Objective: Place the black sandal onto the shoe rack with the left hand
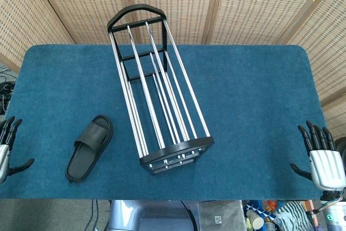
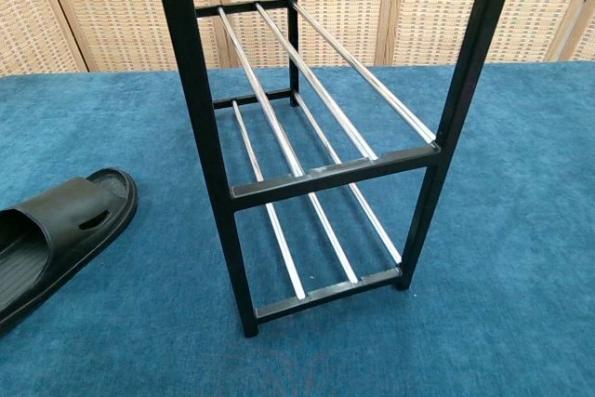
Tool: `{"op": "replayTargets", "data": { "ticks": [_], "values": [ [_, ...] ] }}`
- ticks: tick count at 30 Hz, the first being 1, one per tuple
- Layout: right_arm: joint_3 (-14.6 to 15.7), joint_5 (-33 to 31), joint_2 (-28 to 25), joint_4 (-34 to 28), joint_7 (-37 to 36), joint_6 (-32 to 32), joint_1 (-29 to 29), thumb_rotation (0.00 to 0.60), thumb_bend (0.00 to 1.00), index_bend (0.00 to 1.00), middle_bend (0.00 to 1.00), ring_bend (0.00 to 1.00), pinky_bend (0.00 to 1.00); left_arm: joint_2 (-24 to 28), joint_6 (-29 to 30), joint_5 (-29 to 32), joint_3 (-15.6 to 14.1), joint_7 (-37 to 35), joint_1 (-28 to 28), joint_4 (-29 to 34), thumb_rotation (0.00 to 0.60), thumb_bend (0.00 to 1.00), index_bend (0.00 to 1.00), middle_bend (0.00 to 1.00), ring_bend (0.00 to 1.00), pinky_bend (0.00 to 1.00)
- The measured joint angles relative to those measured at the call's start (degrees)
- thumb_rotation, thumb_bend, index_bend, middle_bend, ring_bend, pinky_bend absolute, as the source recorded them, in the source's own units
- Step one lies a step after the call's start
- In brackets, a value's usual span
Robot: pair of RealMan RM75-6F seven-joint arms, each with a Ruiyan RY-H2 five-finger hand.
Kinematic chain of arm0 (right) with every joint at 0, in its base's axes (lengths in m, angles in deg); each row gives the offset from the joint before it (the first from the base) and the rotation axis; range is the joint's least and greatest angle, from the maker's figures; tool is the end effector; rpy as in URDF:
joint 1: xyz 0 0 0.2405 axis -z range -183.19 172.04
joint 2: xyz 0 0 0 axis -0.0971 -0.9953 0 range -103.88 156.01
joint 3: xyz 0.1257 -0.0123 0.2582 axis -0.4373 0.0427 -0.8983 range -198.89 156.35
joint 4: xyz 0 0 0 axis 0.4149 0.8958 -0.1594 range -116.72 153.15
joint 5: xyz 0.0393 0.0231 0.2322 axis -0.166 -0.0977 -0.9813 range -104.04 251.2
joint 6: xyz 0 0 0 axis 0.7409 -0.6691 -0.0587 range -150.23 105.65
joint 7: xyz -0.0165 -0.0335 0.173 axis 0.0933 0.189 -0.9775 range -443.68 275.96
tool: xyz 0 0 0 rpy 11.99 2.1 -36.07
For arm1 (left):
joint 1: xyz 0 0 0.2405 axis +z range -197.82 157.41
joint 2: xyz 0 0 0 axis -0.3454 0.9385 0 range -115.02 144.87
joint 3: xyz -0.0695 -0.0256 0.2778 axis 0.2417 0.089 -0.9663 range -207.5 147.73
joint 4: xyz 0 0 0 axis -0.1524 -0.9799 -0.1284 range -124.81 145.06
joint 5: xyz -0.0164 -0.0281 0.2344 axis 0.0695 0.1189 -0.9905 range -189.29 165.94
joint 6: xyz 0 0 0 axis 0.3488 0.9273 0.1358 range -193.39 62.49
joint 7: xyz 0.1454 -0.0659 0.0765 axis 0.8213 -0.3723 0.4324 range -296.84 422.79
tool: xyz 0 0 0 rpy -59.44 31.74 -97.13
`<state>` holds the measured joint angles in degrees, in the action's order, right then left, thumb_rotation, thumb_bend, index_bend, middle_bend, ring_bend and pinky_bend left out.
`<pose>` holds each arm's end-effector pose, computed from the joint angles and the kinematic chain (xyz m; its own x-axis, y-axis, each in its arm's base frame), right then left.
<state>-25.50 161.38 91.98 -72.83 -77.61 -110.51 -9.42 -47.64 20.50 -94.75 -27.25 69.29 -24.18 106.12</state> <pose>-0.3440 -0.2178 0.1501 0.4842 0.0710 0.8721 -0.8736 -0.0172 0.4864 -0.3484 0.2113 0.1563 0.4589 0.0051 0.8885 0.8872 0.0511 -0.4585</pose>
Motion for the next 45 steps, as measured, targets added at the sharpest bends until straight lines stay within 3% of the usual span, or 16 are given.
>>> {"op": "replayTargets", "data": {
  "ticks": [7,9,11,13,14,17,19,21,23,26,31,37,45],
  "values": [
    [0.35,0.25,-0.08,0.02,-0.22,0.39,-0.02,0.600,0.00,0.00,0.00,0.00,0.00,0.26,-0.74,0.08,-0.16,-1.10,-0.07,0.17,0.600,0.17,0.00,0.00,0.00,0.00],
    [0.36,0.25,-0.11,-0.09,-0.26,0.45,-0.04,0.600,0.00,0.00,0.00,0.00,0.00,0.42,-1.58,0.29,-0.19,-1.81,-0.31,0.18,0.600,0.29,0.00,0.00,0.00,0.00],
    [0.40,0.31,-0.15,-0.21,-0.19,0.52,-0.06,0.600,0.00,0.00,0.00,0.00,0.00,0.71,-3.16,0.80,-0.22,-3.02,-0.75,0.19,0.600,0.58,0.00,0.00,0.00,0.00],
    [0.41,0.28,-0.17,-0.24,-0.15,0.69,-0.12,0.600,0.00,0.00,0.00,0.00,0.00,1.11,-5.23,1.26,-0.27,-4.86,-1.40,0.18,0.600,0.78,0.00,0.00,0.00,0.00],
    [0.40,0.21,-0.17,-0.25,-0.12,0.80,-0.16,0.600,0.00,0.00,0.00,0.00,0.00,1.28,-6.11,1.28,-0.31,-5.80,-1.77,0.10,0.600,0.85,0.00,0.00,0.00,0.00],
    [0.28,-0.22,-0.16,-0.26,-0.10,1.26,-0.33,0.600,0.00,0.00,0.00,0.00,0.00,1.47,-8.01,-0.11,-0.70,-8.14,-2.95,-0.96,0.600,0.93,0.00,0.00,0.00,0.00],
    [0.20,-0.45,-0.22,-0.29,-0.24,1.50,-0.41,0.600,0.00,0.00,0.00,0.00,0.00,1.17,-8.26,-2.20,-1.17,-8.77,-3.53,-1.89,0.600,0.95,0.02,0.00,0.00,0.00],
    [0.16,-0.47,-0.28,-0.32,-0.34,1.47,-0.42,0.600,0.00,0.00,0.00,0.00,0.00,0.67,-8.09,-4.56,-1.64,-9.43,-3.94,-2.84,0.600,0.96,0.11,0.01,0.02,0.04],
    [0.12,-0.46,-0.40,-0.38,-0.58,1.37,-0.39,0.600,0.00,0.00,0.00,0.00,0.00,-0.15,-7.45,-7.71,-2.21,-10.00,-4.38,-4.08,0.600,0.99,0.26,0.07,0.08,0.14],
    [0.00,-0.63,-0.63,-0.41,-1.08,1.22,-0.30,0.600,0.00,0.00,0.00,0.00,0.00,-1.60,-6.15,-12.77,-3.34,-11.50,-5.07,-6.28,0.600,1.00,0.38,0.17,0.18,0.25],
    [-0.05,-0.89,-0.70,-0.37,-1.17,1.47,-0.33,0.600,0.00,0.00,0.00,0.00,0.00,-3.59,-5.02,-20.43,-6.28,-17.93,-6.92,-10.68,0.600,1.00,0.50,0.28,0.27,0.32],
    [0.00,-1.09,-0.48,-0.36,-0.53,1.82,-0.45,0.600,0.00,0.00,0.00,0.00,0.00,-4.60,-6.24,-27.93,-11.46,-26.80,-10.21,-14.78,0.600,1.00,0.52,0.30,0.28,0.33],
    [0.07,-1.45,-0.14,-0.26,0.30,2.35,-0.58,0.600,0.00,0.00,0.00,0.00,0.00,-4.29,-11.95,-30.93,-17.37,-39.28,-14.98,-15.46,0.600,1.00,0.52,0.30,0.29,0.33]
  ]
}}
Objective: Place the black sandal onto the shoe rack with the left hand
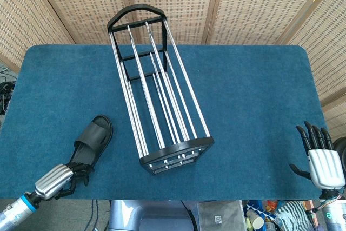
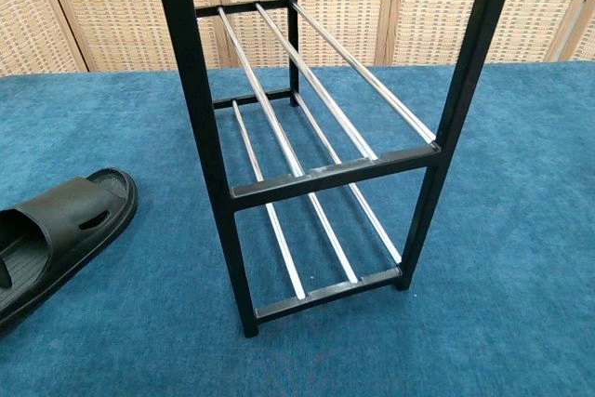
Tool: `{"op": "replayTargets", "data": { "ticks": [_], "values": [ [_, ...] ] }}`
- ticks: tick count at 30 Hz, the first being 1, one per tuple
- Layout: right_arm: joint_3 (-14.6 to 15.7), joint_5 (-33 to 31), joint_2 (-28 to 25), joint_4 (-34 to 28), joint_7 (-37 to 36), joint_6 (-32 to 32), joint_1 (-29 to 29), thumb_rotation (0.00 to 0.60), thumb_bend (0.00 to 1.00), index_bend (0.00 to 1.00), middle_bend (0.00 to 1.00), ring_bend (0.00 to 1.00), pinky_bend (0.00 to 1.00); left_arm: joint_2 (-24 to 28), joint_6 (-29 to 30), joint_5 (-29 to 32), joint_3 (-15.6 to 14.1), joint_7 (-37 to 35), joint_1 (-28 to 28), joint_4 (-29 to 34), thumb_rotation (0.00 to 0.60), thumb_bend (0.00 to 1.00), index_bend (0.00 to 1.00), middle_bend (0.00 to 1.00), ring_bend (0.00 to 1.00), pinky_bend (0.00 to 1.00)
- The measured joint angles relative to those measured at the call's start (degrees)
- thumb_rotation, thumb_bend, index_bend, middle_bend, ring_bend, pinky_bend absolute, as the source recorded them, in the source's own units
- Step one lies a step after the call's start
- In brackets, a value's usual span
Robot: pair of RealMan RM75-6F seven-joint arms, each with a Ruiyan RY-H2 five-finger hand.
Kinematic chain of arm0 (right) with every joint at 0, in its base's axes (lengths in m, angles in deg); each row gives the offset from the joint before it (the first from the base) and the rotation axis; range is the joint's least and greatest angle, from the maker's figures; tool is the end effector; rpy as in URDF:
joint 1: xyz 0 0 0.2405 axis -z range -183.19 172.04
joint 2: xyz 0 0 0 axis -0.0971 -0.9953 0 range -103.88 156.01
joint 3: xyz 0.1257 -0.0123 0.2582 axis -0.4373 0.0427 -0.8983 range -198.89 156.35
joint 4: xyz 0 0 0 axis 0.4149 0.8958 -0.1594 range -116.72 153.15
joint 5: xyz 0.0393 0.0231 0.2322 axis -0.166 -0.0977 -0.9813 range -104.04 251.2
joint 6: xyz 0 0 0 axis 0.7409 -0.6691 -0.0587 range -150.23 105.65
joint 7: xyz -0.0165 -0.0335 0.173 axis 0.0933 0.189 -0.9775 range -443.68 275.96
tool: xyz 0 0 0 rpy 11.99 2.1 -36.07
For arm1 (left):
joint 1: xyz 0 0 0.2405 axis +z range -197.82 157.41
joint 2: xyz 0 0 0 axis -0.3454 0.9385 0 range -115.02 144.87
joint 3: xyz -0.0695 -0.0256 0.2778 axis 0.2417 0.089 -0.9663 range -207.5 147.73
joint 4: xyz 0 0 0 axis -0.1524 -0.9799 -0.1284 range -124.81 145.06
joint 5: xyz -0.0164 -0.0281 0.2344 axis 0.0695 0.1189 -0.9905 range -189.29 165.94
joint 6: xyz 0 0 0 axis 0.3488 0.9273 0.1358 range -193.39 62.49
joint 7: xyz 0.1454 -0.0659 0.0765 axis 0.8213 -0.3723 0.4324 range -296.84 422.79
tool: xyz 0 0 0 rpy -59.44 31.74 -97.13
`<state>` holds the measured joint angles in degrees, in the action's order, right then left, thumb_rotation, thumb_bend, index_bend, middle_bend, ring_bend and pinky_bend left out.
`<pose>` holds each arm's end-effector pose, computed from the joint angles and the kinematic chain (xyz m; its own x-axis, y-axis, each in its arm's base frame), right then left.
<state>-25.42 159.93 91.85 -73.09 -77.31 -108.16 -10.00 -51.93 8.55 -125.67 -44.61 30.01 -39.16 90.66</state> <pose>-0.3480 -0.2213 0.1453 0.4868 0.0310 0.8730 -0.8733 -0.0059 0.4871 -0.3268 0.1926 0.0483 0.2456 0.5894 0.7696 0.9077 -0.4184 0.0308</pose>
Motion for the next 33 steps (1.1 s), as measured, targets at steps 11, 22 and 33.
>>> {"op": "replayTargets", "data": {
  "ticks": [11,22,33],
  "values": [
    [-0.21,-0.66,-0.13,-0.04,-0.23,0.29,-0.06,0.600,0.00,0.00,0.00,0.00,0.00,-2.80,-10.74,0.56,-3.55,-8.01,-6.19,-0.86,0.600,1.00,0.52,0.30,0.29,0.33],
    [-0.32,-0.99,-0.36,-0.05,-0.79,0.49,-0.09,0.600,0.00,0.00,0.00,0.00,0.00,-4.34,-13.78,5.38,-3.83,-8.71,-8.32,-2.92,0.600,1.00,0.52,0.30,0.29,0.33],
    [-0.15,-0.96,-0.54,-0.18,-1.42,0.79,-0.12,0.600,0.00,0.00,0.00,0.00,0.00,-3.71,-15.45,14.37,-0.89,-12.16,-8.00,-9.33,0.600,1.00,0.52,0.29,0.28,0.24]
  ]
}}
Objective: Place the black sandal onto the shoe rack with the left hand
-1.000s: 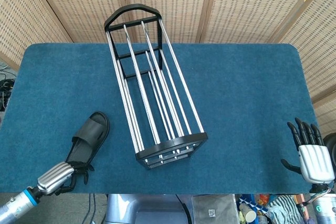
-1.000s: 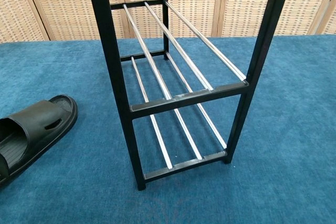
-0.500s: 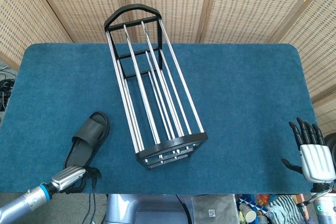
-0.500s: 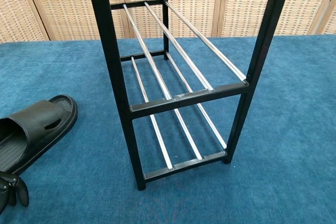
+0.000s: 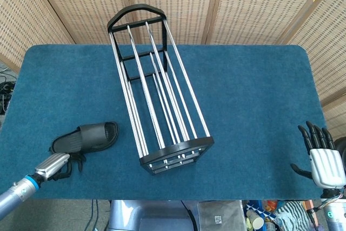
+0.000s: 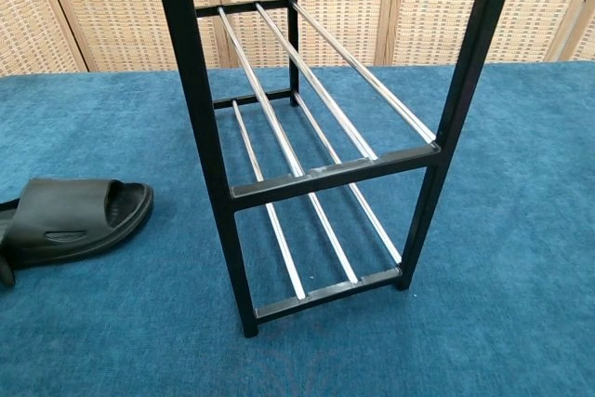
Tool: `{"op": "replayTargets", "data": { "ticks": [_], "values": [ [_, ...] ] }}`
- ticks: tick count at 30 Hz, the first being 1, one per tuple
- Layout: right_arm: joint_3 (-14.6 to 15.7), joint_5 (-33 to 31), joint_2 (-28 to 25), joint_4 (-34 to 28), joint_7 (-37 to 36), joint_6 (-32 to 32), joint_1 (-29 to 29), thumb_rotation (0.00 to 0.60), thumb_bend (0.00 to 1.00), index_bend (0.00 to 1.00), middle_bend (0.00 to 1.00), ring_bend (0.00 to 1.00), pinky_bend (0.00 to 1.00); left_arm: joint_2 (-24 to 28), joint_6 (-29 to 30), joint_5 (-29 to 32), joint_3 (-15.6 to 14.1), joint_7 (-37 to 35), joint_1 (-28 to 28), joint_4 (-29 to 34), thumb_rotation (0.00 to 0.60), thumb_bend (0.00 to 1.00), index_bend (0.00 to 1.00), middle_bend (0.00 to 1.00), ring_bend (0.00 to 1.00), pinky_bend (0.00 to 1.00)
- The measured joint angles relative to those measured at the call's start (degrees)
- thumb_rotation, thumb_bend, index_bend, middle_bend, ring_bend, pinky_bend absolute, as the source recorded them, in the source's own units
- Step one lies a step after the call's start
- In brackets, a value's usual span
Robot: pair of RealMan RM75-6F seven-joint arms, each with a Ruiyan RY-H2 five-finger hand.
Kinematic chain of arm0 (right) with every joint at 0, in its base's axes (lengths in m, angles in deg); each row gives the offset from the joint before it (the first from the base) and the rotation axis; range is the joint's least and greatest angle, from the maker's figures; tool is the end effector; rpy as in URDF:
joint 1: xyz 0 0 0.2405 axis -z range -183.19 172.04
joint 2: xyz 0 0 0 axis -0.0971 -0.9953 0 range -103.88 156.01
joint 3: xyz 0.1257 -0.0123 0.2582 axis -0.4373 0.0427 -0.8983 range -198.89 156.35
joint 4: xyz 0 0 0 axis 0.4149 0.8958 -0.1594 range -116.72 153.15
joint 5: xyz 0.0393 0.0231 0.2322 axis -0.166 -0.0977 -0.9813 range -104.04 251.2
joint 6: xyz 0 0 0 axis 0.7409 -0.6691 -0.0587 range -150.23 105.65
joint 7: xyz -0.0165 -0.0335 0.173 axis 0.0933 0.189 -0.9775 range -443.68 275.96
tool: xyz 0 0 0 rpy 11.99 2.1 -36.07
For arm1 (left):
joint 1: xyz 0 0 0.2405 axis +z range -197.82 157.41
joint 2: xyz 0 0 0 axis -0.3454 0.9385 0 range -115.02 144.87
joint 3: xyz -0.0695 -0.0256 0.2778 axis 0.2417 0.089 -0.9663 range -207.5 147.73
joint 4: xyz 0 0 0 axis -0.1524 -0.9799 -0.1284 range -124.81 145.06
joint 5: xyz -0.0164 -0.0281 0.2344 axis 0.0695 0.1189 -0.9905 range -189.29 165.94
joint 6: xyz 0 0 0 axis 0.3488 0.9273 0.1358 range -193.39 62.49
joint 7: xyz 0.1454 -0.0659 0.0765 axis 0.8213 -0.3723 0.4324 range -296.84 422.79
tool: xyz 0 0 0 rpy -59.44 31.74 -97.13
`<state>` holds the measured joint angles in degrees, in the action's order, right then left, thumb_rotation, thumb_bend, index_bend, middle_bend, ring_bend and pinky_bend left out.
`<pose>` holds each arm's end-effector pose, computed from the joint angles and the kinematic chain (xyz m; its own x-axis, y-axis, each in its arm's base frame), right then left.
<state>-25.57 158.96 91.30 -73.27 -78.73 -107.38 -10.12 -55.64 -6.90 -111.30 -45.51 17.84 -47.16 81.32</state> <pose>-0.3512 -0.2227 0.1478 0.4694 0.0198 0.8828 -0.8830 0.0072 0.4694 -0.3879 0.2617 0.0355 0.1437 0.6811 0.7180 0.9883 -0.1369 -0.0679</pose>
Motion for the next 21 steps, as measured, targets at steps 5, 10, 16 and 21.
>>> {"op": "replayTargets", "data": {
  "ticks": [5,10,16,21],
  "values": [
    [-0.03,-0.29,0.06,0.02,0.08,0.25,-0.06,0.600,0.00,0.00,0.00,0.00,0.00,-0.10,0.07,3.59,2.79,-1.96,-0.18,-3.72,0.600,1.00,0.50,0.21,0.18,0.16],
    [-0.09,-0.58,0.06,-0.03,0.12,0.54,-0.15,0.600,0.00,0.00,0.00,0.00,0.00,2.08,3.56,3.21,3.18,-3.66,0.20,-3.29,0.600,0.49,0.09,0.00,0.00,0.00],
    [0.00,-0.53,-0.10,-0.18,-0.12,0.71,-0.19,0.600,0.00,0.00,0.00,0.00,0.00,11.29,7.51,-0.47,0.58,-3.49,0.69,1.89,0.600,0.15,0.00,0.00,0.00,0.00],
    [0.20,-0.05,-0.25,-0.42,-0.35,0.42,-0.08,0.600,0.00,0.00,0.00,0.00,0.00,15.61,11.05,1.98,2.03,6.17,2.66,5.09,0.600,0.15,0.00,0.00,0.00,0.00]
  ]
}}
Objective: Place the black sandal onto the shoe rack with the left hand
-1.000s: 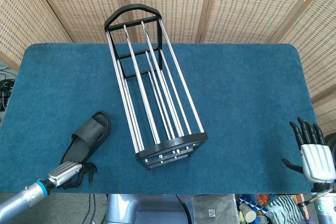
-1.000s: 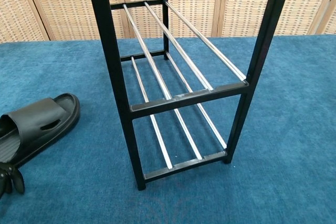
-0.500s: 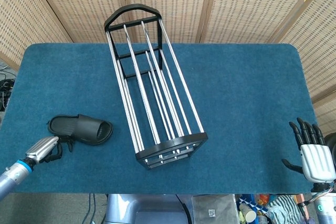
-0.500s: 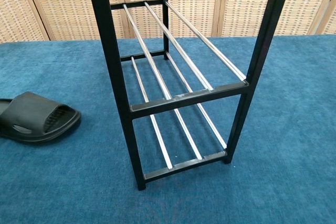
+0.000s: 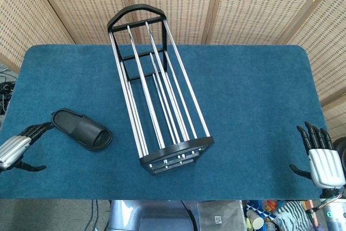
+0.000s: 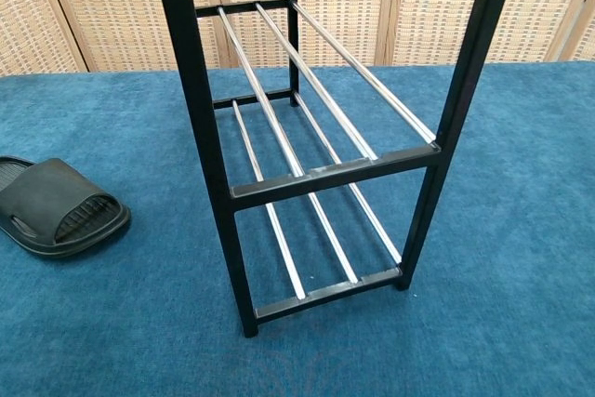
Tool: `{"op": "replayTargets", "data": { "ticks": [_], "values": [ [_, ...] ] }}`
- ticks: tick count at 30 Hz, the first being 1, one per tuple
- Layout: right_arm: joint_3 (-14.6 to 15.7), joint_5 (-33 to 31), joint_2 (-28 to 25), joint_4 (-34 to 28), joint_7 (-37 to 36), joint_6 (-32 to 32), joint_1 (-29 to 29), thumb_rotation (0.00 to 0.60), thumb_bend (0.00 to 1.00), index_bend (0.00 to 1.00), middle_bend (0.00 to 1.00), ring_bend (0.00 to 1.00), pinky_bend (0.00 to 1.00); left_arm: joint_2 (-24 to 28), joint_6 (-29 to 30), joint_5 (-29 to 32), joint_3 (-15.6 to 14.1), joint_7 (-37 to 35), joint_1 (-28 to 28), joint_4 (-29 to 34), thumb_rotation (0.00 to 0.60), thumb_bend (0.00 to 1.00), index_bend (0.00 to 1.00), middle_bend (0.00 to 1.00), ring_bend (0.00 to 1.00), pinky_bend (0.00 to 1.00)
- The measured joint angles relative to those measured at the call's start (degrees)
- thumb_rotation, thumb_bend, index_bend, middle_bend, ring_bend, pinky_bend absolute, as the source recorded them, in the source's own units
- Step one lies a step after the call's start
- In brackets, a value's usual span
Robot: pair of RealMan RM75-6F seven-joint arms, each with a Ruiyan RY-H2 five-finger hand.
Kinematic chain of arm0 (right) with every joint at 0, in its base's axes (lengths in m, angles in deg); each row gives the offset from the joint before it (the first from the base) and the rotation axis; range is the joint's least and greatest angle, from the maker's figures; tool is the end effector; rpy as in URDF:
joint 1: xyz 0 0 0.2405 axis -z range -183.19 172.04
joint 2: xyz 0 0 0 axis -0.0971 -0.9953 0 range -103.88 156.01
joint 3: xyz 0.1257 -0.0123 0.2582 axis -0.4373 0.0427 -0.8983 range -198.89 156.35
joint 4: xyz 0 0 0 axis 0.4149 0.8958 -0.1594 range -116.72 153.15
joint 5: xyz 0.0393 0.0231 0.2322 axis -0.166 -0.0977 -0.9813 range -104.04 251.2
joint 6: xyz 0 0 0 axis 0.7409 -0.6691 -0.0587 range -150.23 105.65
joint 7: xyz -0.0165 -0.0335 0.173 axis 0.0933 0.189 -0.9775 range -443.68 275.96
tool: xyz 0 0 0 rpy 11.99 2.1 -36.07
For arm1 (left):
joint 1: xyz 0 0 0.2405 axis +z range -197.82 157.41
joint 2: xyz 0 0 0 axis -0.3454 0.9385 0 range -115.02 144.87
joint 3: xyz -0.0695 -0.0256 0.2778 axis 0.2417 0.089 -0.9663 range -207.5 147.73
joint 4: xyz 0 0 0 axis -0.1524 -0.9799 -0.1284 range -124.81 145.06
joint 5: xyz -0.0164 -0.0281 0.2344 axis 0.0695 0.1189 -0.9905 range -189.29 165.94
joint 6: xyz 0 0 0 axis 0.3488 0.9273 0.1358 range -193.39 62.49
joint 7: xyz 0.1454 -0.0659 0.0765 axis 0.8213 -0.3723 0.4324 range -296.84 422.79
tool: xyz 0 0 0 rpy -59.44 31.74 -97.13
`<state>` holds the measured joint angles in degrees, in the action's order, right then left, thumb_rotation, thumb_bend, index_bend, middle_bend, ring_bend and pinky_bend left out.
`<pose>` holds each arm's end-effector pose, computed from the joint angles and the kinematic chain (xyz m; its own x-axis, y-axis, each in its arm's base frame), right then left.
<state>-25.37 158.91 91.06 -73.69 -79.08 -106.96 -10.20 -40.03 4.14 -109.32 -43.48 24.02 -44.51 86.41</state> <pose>-0.3506 -0.2223 0.1468 0.4614 0.0095 0.8871 -0.8872 0.0053 0.4614 -0.3844 0.2730 0.1675 0.3139 0.4524 0.8347 0.9473 -0.2076 -0.2437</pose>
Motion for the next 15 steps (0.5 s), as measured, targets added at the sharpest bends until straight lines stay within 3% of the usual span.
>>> {"op": "replayTargets", "data": {
  "ticks": [7,15],
  "values": [
    [-0.10,-0.48,0.21,0.07,0.49,0.20,-0.03,0.600,0.00,0.00,0.00,0.00,0.00,-4.30,-0.56,5.23,4.83,19.31,0.19,-4.27,0.600,0.15,0.00,0.00,0.00,0.00],
    [-0.47,-1.73,0.90,0.51,1.84,0.99,-0.38,0.600,0.00,0.00,0.00,0.00,0.00,-13.42,-6.68,6.22,7.59,24.21,-3.52,-19.20,0.600,0.15,0.00,0.00,0.00,0.00]
  ]
}}
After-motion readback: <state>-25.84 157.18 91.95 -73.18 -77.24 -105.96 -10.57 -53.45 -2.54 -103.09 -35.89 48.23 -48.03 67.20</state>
